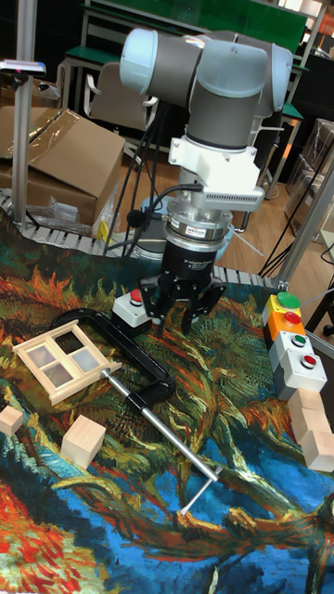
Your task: Close a sliding window
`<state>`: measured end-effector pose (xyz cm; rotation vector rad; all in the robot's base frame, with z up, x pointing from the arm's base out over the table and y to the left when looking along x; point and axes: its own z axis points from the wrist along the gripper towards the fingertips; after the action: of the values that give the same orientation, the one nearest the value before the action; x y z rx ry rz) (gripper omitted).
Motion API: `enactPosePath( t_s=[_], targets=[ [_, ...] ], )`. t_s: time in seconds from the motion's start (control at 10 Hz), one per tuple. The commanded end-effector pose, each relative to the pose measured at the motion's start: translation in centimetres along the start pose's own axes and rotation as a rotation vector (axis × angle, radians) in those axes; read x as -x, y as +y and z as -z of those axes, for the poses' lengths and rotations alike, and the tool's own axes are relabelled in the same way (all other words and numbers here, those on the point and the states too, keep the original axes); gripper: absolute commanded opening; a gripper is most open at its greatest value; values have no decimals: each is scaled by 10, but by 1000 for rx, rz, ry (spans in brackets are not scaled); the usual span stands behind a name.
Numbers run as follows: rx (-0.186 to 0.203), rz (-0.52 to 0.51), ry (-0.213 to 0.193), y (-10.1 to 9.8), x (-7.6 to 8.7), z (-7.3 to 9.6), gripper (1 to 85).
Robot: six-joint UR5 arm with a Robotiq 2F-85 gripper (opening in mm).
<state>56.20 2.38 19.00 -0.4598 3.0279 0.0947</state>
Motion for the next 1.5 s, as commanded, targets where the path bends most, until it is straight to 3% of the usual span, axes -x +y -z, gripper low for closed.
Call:
enactPosePath(
  t_s=[0.0, 0.5, 0.6, 0.9, 1.0, 1.1, 1.2, 1.4],
  targets=[
    [22, 55, -42, 3, 8, 0, 13],
    [22, 62, -38, 4, 6, 1, 13],
    [26, 87, -73, 10, 17, 7, 13],
    [13, 123, -42, 36, 32, 23, 13],
    [16, 124, -60, 42, 39, 23, 13],
    [13, 148, -64, 41, 40, 19, 13],
    [-18, 187, -45, 28, 34, 12, 13],
    [-45, 218, -17, 9, 23, 0, 13]
  ],
)
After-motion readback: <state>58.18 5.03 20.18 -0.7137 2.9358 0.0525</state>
